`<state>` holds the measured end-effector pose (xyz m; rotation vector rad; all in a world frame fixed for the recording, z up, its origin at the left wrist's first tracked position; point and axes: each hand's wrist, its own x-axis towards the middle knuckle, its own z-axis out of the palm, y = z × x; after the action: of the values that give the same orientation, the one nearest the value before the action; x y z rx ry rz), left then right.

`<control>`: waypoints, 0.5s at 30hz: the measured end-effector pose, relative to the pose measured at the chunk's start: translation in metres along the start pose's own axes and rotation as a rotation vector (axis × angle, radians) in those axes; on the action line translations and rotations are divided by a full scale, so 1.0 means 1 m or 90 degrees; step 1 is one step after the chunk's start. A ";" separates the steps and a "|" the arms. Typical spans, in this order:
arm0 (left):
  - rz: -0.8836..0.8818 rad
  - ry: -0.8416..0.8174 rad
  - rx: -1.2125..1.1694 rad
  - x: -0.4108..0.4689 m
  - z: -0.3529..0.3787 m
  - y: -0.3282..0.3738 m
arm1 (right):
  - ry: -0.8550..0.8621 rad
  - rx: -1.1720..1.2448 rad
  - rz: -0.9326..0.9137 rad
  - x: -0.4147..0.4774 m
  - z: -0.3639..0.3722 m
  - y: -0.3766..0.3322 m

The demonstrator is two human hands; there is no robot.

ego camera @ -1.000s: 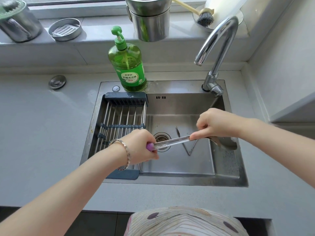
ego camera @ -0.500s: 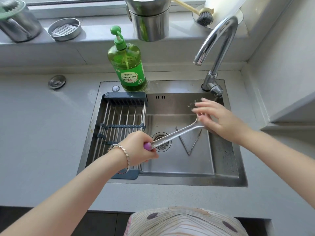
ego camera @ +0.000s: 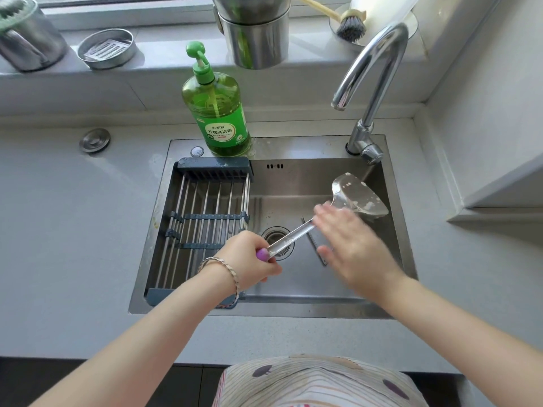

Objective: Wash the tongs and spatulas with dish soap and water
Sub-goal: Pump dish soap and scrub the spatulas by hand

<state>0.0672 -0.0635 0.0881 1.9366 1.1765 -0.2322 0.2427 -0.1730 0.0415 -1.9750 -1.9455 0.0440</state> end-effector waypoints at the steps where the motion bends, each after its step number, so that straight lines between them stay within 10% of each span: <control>1: -0.002 0.004 -0.007 0.001 0.002 0.002 | -0.013 0.008 -0.048 -0.001 0.004 -0.010; 6: -0.022 -0.021 -0.089 0.003 0.008 0.013 | -0.058 0.094 -0.180 -0.002 0.013 -0.033; 11: -0.050 -0.015 -0.124 0.003 0.004 0.012 | 0.016 0.063 0.007 0.015 0.007 -0.008; 15: -0.042 -0.020 -0.139 0.002 0.009 0.012 | -0.049 0.084 -0.183 0.002 0.013 -0.024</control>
<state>0.0806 -0.0712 0.0879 1.7003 1.1950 -0.1623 0.2160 -0.1684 0.0371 -1.6182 -2.1958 0.1713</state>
